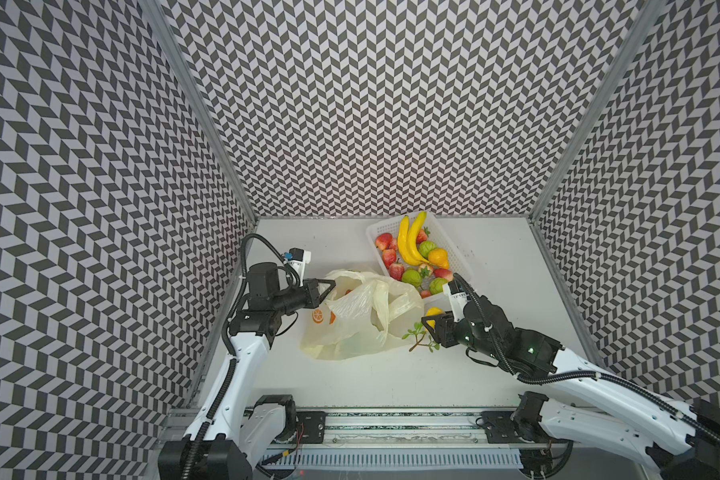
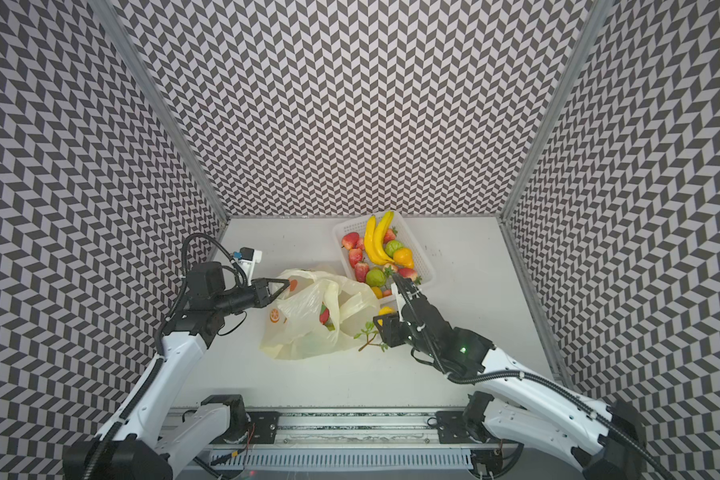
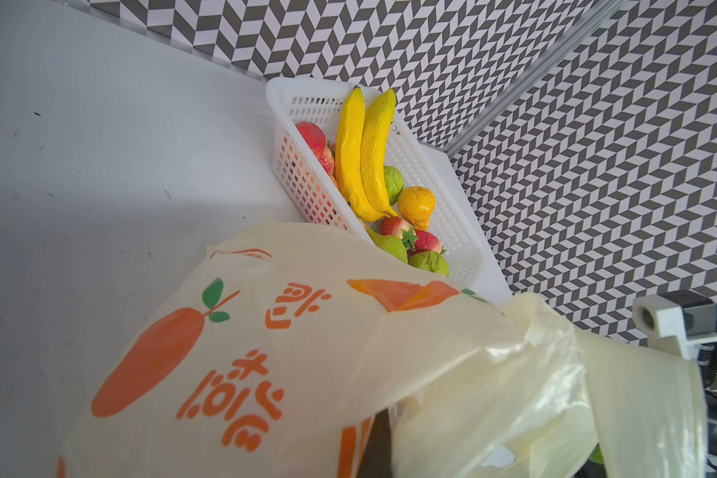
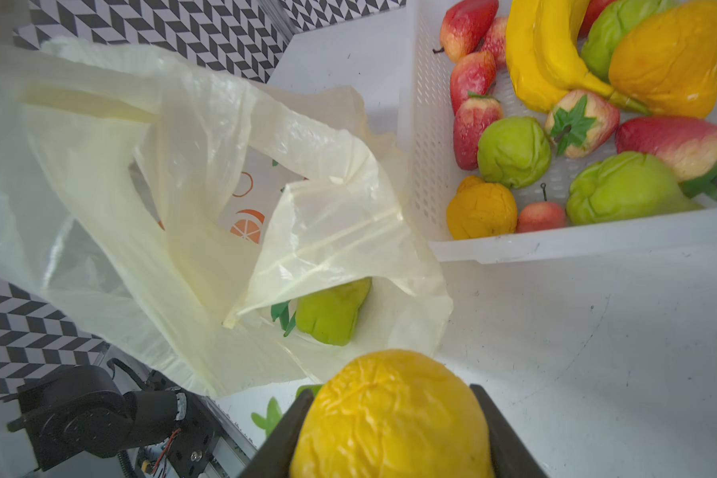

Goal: Place the fake fruits into the plastic bag and tie a complex knot
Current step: 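Carry the yellow lemon with the right gripper into the bag mouth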

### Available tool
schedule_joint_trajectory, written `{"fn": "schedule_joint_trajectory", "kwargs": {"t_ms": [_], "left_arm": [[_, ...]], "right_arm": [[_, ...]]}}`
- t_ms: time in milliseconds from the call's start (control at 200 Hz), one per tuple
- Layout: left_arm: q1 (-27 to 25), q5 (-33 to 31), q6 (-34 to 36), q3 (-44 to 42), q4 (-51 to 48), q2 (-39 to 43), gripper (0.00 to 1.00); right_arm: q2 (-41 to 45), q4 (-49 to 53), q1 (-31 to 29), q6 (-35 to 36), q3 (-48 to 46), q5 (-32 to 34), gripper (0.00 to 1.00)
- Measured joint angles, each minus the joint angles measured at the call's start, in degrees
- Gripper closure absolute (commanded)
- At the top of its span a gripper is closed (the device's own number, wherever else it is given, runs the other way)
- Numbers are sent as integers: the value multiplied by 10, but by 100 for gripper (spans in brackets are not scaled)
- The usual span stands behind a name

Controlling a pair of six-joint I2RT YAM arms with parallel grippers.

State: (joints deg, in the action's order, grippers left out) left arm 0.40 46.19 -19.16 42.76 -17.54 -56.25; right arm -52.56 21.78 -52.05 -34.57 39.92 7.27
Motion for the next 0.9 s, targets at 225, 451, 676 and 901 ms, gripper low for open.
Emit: {"fn": "schedule_joint_trajectory", "kwargs": {"t_ms": [225,451,676,901], "left_arm": [[0,4,0,0,0,0,100],[0,12,0,0,0,0,100],[0,19,0,0,0,0,100],[-3,28,0,0,0,0,100]], "right_arm": [[-41,-67,-4,-20,-9,21,61],[-92,-138,-5,-13,9,71,61],[-157,-197,-12,5,36,126,61],[-219,-248,-39,27,64,173,61]]}}
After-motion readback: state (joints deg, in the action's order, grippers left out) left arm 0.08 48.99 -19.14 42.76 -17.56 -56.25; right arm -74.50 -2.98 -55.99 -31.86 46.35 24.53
